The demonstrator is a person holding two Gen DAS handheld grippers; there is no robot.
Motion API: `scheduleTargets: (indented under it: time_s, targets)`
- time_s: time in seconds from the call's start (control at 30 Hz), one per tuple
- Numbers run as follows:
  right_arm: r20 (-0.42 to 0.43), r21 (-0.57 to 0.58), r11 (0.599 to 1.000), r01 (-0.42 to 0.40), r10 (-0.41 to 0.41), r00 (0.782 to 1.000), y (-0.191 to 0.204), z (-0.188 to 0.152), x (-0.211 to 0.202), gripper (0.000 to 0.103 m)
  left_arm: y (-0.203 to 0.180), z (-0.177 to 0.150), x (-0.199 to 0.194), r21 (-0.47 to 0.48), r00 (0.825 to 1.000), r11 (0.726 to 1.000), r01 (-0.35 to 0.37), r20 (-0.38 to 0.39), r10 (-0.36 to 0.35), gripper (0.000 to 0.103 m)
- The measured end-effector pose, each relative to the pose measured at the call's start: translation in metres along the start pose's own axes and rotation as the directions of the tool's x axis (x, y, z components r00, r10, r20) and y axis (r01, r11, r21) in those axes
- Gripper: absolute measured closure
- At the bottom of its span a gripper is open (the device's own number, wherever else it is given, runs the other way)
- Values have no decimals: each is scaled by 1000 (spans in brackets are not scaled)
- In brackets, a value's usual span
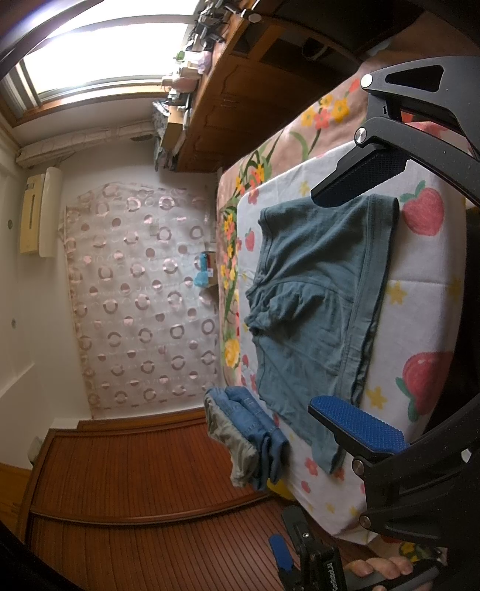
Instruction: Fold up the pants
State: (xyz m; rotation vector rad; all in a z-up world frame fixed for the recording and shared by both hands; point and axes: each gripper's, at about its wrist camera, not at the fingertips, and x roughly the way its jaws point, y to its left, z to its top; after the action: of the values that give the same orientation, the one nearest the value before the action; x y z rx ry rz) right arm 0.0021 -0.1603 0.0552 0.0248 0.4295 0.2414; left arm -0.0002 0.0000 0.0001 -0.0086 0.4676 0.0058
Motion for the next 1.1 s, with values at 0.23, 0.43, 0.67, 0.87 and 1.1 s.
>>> scheduleTargets:
  time_s: [0.23, 0.43, 0.67, 0.87, 1.1]
  targets:
    - [1, -1, 1000, -1, 1, 1000, 0, 0, -1, 0, 0, 0, 0, 0, 1000, 1000, 0, 0, 0, 1]
    - [1, -1, 1000, -1, 1, 1000, -1, 0, -1, 0, 0, 0, 0, 0, 1000, 1000, 2, 0, -2, 0]
    - [5, 0, 999, 36, -36, 999, -1, -2, 0, 0, -5, -3, 6, 2, 1000, 1000, 13, -18, -13, 1]
    - [-2, -4, 997, 75, -75, 997, -2, -8, 6, 0, -10, -8, 12, 9, 999, 1000, 27, -38, -27, 1]
    - [-32, 0, 1000, 17, -17, 999, -13, -14, 16, 1, -10, -15, 27, 28, 997, 999, 34, -75, -31, 1]
